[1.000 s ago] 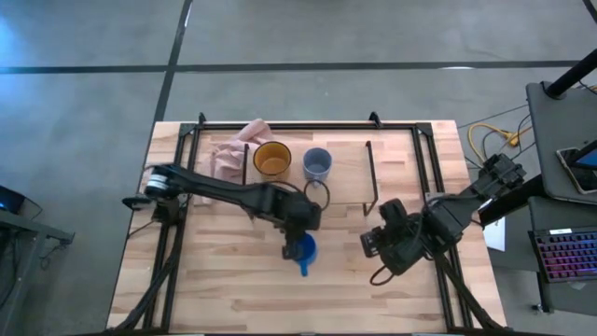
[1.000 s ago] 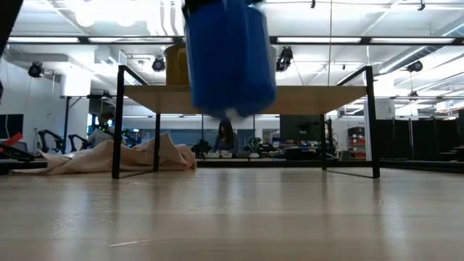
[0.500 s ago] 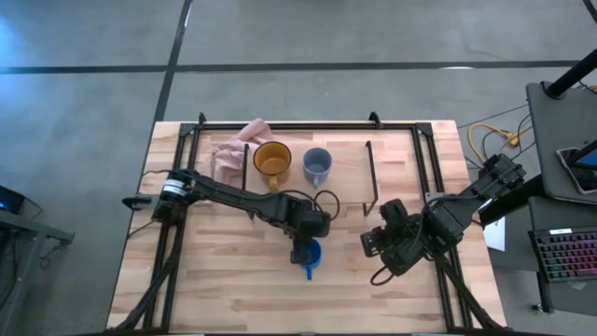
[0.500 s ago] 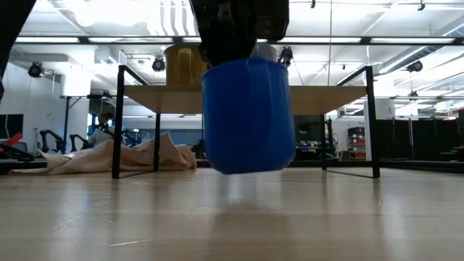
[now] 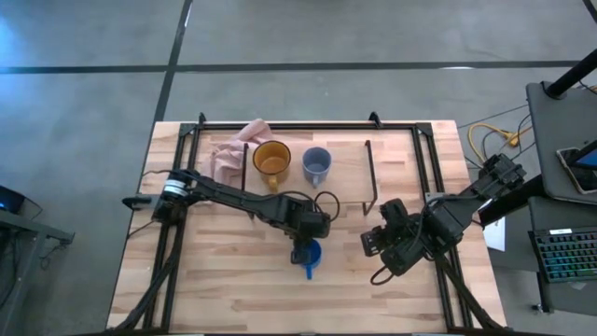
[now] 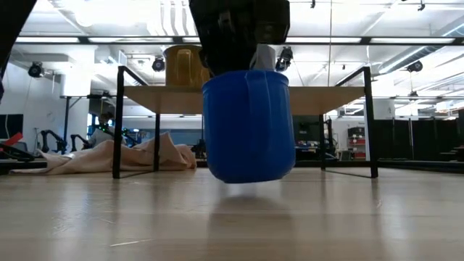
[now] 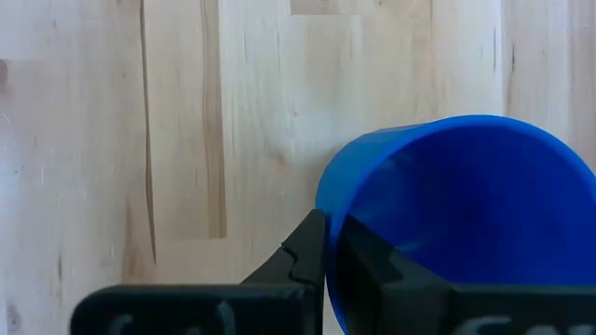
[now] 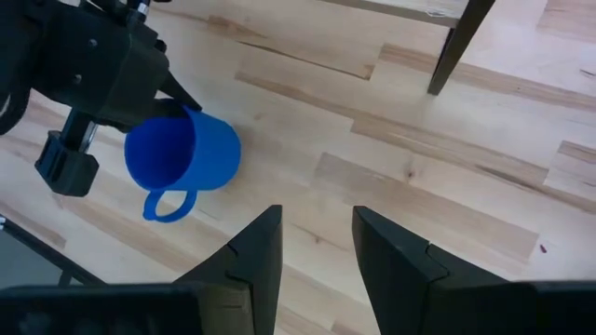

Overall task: Stack small to large cups/mugs on shelf
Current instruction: Put the blue mug on the shelf

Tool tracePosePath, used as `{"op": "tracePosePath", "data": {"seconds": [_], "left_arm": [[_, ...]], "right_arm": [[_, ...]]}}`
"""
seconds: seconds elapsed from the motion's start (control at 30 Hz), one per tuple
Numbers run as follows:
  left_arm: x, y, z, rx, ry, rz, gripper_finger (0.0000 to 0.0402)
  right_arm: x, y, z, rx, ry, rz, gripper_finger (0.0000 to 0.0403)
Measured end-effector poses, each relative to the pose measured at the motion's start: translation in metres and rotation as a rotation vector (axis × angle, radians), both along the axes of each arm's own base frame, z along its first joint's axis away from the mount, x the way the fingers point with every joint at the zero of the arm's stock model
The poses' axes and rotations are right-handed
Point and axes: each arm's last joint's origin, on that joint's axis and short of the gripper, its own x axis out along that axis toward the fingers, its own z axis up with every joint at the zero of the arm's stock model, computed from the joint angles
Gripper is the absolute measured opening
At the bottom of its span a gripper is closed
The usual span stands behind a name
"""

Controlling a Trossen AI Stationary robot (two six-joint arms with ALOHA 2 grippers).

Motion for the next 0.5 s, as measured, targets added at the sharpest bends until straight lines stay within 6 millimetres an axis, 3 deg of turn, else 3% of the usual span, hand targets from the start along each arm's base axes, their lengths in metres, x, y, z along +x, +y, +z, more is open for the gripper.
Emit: {"op": "tracePosePath", "data": {"seconds": [0.5], "left_arm": [[-0.0015, -0.0018, -0.0036, -0.001, 0.011, 0.002, 0.0]], "right_arm": [[0.0001, 0.0, 0.0, -0.001, 0.0, 0.004, 0.0125]]}}
